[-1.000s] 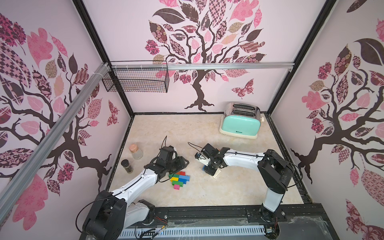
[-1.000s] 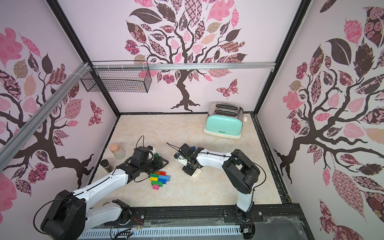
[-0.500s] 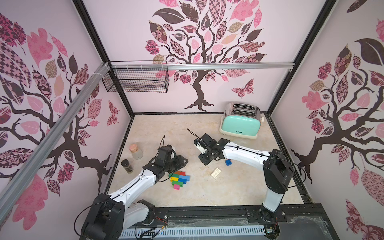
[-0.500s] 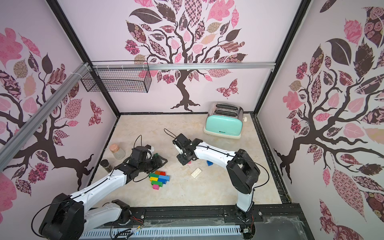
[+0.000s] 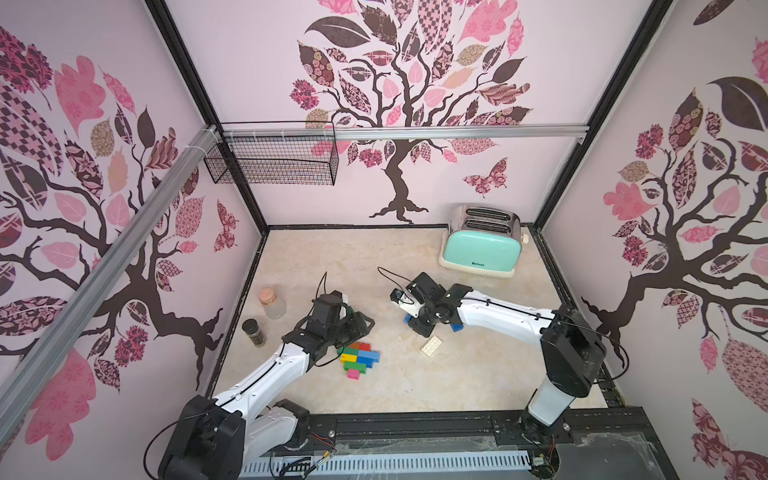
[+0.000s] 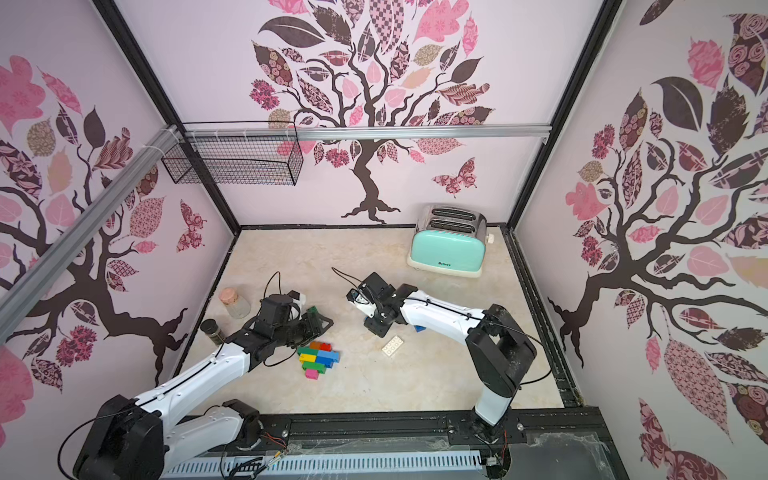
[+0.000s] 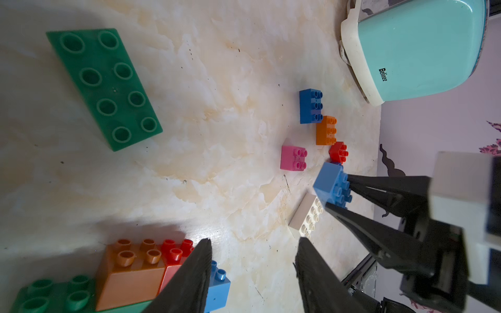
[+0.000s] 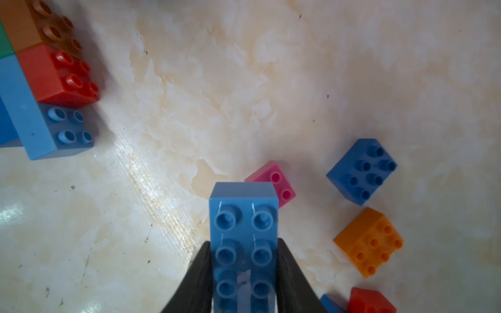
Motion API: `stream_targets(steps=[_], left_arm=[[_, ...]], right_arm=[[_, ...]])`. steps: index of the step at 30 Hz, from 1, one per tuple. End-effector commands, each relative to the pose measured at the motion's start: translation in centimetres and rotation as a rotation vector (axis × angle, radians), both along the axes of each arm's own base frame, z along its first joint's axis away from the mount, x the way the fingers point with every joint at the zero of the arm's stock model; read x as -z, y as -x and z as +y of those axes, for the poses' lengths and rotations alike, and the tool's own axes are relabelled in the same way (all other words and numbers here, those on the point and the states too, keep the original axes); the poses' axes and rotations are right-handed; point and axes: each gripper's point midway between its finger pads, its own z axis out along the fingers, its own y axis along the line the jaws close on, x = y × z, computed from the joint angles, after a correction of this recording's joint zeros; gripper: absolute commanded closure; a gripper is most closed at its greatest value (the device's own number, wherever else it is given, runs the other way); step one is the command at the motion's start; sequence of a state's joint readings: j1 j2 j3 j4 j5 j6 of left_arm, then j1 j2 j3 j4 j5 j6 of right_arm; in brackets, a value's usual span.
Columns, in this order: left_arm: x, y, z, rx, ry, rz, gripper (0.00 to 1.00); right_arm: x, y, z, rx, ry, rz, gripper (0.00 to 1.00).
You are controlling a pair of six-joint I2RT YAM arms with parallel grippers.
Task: Assemble a heart with lego
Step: Pick up the lego brick from the center of the board, then assemble the lego brick with the lego brick.
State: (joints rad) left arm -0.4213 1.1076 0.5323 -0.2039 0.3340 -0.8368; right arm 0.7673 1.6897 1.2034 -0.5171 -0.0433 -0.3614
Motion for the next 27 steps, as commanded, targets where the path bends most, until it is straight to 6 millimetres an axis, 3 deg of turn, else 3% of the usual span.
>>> stream_targets(steps=[1, 17, 27], left_arm=[[0.2, 0.0, 0.3, 0.002, -0.008, -0.01, 0.46], [0.6, -0.5, 0.8, -0.014, -0.023, 0.004, 0.46], [0.9, -0.9, 0.6, -0.01, -0.011, 0.015, 0.47]], right_arm=[[-1.6, 0.2, 0.4, -0.25, -0.036, -0.037, 0.8], [1.6, -2.4, -0.3, -0.47, 0.126, -0.045, 0.78], [3.6, -2.1, -0.5, -0.493, 0.145, 0.002, 0.78]])
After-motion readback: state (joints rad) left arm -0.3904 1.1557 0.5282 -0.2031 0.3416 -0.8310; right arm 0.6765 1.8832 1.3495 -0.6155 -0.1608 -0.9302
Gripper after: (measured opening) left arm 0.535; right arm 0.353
